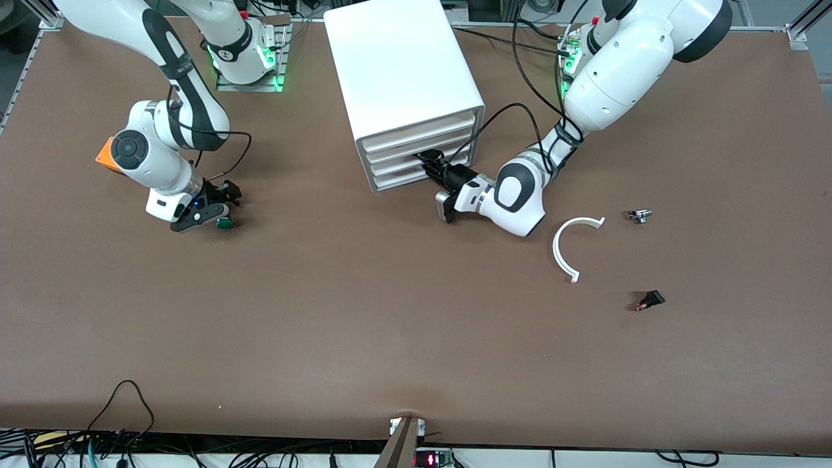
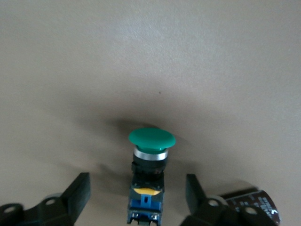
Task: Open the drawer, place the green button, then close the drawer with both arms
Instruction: 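Grasp the drawer handle with the left gripper while the right gripper reaches the button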
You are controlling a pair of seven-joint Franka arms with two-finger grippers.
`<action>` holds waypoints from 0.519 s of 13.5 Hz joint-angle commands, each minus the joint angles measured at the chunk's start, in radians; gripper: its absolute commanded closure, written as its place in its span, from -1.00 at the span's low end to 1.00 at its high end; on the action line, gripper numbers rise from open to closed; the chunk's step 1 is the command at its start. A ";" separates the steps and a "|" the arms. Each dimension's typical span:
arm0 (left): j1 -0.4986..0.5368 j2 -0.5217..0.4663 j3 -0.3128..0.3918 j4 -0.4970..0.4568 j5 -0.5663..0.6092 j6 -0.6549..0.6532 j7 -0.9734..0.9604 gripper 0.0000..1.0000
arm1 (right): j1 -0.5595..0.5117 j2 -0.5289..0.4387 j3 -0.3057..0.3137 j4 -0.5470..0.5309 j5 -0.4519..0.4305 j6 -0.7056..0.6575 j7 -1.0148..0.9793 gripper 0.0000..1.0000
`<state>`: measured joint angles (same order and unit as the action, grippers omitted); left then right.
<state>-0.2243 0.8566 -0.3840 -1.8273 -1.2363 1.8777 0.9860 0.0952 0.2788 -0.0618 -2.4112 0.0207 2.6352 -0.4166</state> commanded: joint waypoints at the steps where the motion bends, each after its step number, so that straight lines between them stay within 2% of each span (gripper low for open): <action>1: -0.009 0.005 0.001 -0.004 -0.038 0.014 0.030 0.44 | -0.015 0.009 0.004 -0.014 0.015 0.041 -0.042 -0.33; 4: -0.003 0.010 0.005 0.002 -0.081 0.017 0.017 0.66 | -0.026 0.017 0.004 -0.014 0.015 0.043 -0.053 0.08; 6: 0.000 0.010 0.007 0.002 -0.115 0.040 0.010 0.76 | -0.029 0.017 0.004 -0.014 0.015 0.045 -0.053 0.15; 7: 0.000 0.010 0.007 0.000 -0.130 0.058 0.010 0.89 | -0.029 0.022 0.004 -0.014 0.015 0.048 -0.053 0.21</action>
<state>-0.2230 0.8628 -0.3773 -1.8285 -1.3146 1.9057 0.9865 0.0799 0.3014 -0.0656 -2.4118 0.0208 2.6593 -0.4401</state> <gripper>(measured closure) 0.868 0.542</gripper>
